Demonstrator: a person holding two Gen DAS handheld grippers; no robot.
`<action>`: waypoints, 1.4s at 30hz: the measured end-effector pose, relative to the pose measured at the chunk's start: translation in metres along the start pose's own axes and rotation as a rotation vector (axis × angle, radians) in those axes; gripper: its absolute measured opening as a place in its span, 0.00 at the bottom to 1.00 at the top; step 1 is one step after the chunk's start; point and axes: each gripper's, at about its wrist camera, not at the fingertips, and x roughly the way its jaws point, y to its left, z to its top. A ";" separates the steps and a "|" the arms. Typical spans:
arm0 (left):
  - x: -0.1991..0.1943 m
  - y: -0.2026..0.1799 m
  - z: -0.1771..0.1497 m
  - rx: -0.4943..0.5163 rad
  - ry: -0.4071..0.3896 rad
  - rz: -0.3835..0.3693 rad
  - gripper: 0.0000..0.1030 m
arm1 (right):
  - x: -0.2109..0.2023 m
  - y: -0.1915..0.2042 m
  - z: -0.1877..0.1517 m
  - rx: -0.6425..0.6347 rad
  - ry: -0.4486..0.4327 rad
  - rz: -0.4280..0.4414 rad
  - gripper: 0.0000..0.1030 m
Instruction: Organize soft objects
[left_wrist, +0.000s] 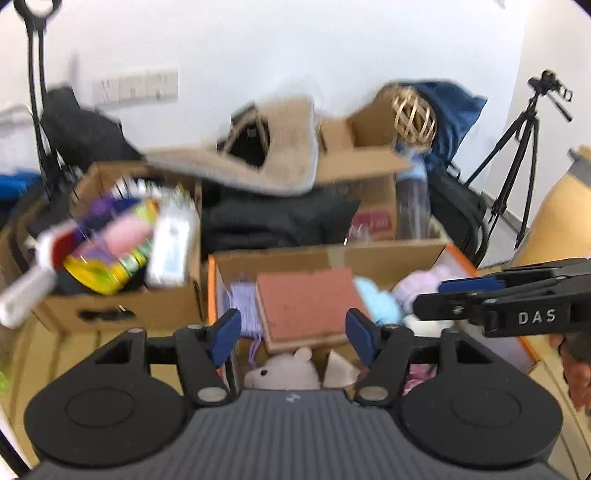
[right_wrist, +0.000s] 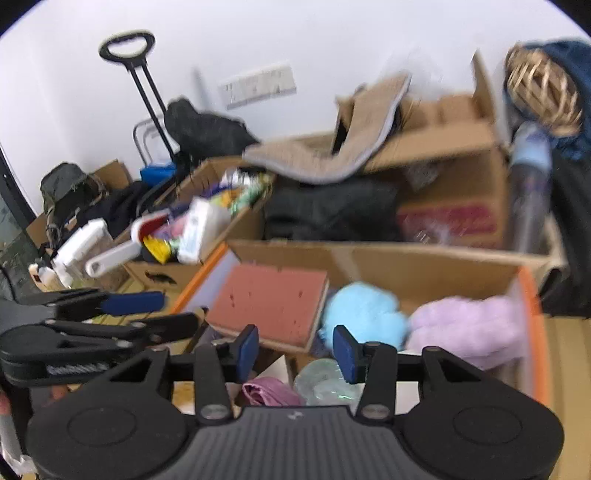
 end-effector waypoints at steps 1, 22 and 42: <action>-0.014 -0.003 0.003 -0.001 -0.017 0.004 0.69 | -0.016 0.000 0.002 -0.008 -0.016 -0.017 0.47; -0.172 -0.089 -0.064 0.047 -0.354 0.156 1.00 | -0.237 0.002 -0.109 -0.152 -0.393 -0.365 0.89; -0.349 -0.131 -0.267 0.093 -0.534 0.163 1.00 | -0.348 0.106 -0.305 -0.184 -0.525 -0.262 0.92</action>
